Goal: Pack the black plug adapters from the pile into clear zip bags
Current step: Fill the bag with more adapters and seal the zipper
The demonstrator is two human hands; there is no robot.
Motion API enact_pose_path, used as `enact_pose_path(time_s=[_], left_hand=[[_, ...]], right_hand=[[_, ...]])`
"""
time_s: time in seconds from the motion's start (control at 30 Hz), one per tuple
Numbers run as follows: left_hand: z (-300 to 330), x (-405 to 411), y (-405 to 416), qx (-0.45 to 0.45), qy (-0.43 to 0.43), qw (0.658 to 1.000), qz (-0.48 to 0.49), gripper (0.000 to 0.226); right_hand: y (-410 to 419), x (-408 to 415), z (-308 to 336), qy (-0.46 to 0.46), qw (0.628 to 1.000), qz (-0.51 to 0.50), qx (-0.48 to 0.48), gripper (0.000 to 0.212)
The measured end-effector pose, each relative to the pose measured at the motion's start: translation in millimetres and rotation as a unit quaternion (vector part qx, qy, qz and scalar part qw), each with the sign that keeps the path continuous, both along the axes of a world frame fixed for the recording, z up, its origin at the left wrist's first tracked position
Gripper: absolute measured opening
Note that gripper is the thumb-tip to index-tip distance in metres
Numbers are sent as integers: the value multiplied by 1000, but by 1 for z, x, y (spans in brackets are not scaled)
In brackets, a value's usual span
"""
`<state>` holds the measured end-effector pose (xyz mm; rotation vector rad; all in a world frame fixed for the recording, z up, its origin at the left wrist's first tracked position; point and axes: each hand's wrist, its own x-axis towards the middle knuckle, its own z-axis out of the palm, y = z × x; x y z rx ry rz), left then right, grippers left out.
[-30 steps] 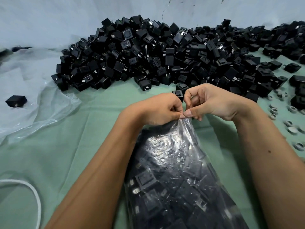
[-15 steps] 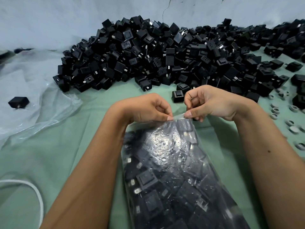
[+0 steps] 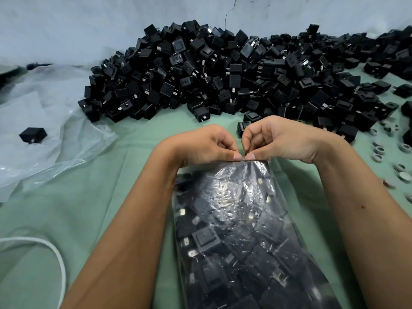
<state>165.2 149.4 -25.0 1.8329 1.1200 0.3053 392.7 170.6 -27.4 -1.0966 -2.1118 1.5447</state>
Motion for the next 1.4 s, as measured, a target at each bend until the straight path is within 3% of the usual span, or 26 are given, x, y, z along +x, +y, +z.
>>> enact_pose_path(time_s=[0.2,0.5,0.67,0.93,1.17,1.4], left_hand=[[8,-25,-2,-73,-27,996,-39,11],[15,-20,-4,-60,55,996,-36,28],[17,-22,-6,-68,29,996,-42,22],[9,-16,-2,-82,12,996,-28,15],[6,-13,1,-95,-1,995,8,12],[7,-12,0,-114,-14,993,32,5]], right_hand=[[0,6,-1,10,1000,9,7,15],[2,12,-5,61,998,15,-1,19],[4,16,-7,70,997,13,-2,19],[2,10,-2,26,999,16,-15,16],[-3,-20,8,-106,993,45,34,22],[-2,-19,9,-124,992,31,16,16]])
